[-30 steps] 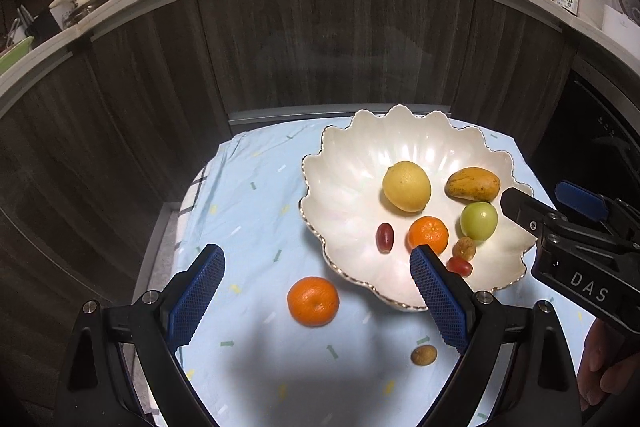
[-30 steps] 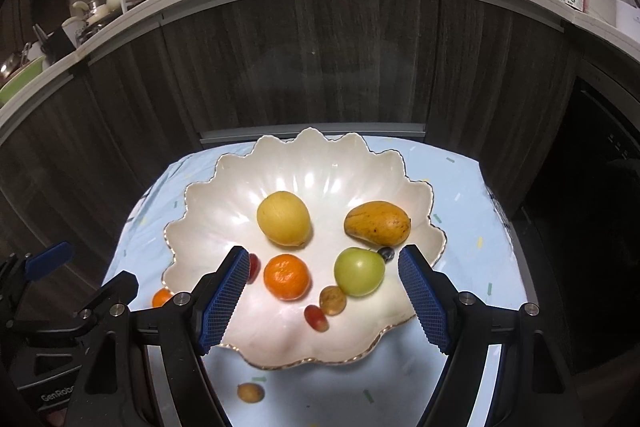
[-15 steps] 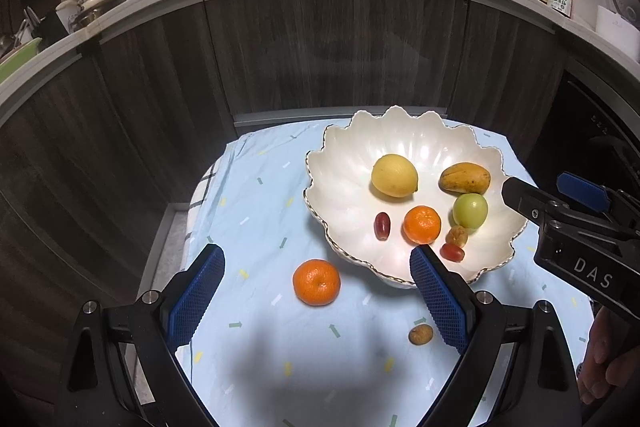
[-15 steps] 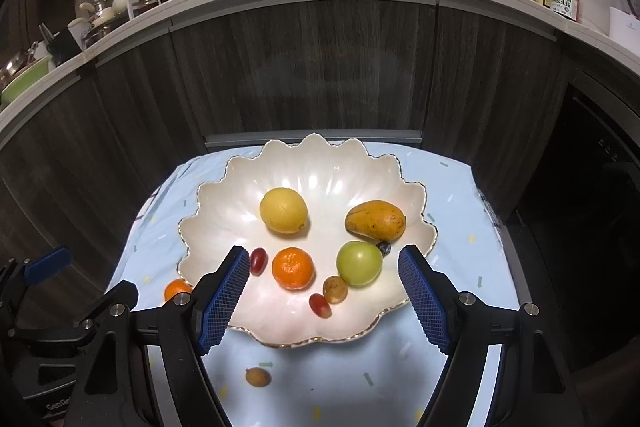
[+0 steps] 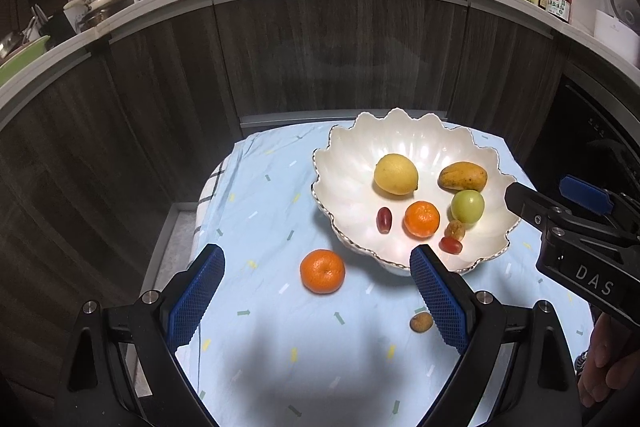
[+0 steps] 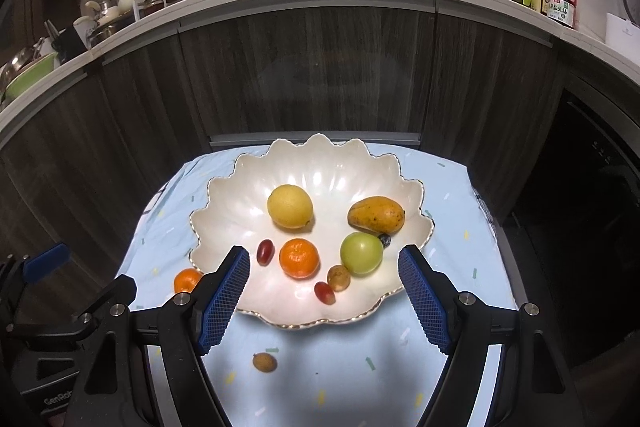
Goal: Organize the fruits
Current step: 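Move both open grippers toward the tangerine and the brown longan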
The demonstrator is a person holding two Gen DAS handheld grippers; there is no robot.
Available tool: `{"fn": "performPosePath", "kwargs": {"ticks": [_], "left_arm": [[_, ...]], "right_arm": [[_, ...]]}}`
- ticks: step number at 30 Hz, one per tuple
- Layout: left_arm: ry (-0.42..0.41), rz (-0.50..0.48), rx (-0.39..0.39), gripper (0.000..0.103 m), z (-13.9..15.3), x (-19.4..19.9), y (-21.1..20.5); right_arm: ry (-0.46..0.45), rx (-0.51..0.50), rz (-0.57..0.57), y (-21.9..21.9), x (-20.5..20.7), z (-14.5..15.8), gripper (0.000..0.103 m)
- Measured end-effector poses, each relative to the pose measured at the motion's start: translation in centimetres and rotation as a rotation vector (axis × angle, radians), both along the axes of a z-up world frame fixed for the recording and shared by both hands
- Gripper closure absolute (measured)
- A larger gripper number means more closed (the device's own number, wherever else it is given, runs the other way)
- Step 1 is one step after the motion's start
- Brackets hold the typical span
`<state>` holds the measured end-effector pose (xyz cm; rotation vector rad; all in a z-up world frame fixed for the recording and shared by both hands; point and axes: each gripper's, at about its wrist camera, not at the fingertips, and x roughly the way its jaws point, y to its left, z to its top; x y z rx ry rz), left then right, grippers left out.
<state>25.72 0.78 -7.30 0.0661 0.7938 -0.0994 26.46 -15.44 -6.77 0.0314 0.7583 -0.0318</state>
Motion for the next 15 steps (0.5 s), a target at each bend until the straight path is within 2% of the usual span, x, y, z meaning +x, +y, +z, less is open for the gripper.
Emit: {"fn": "performPosePath", "kwargs": {"ticks": [15], "left_arm": [[0.011,0.001,0.008,0.008,-1.6,-1.1,0.5]], "right_arm": [[0.025,-0.008,0.017,0.6,-1.6,-1.3,0.026]]}}
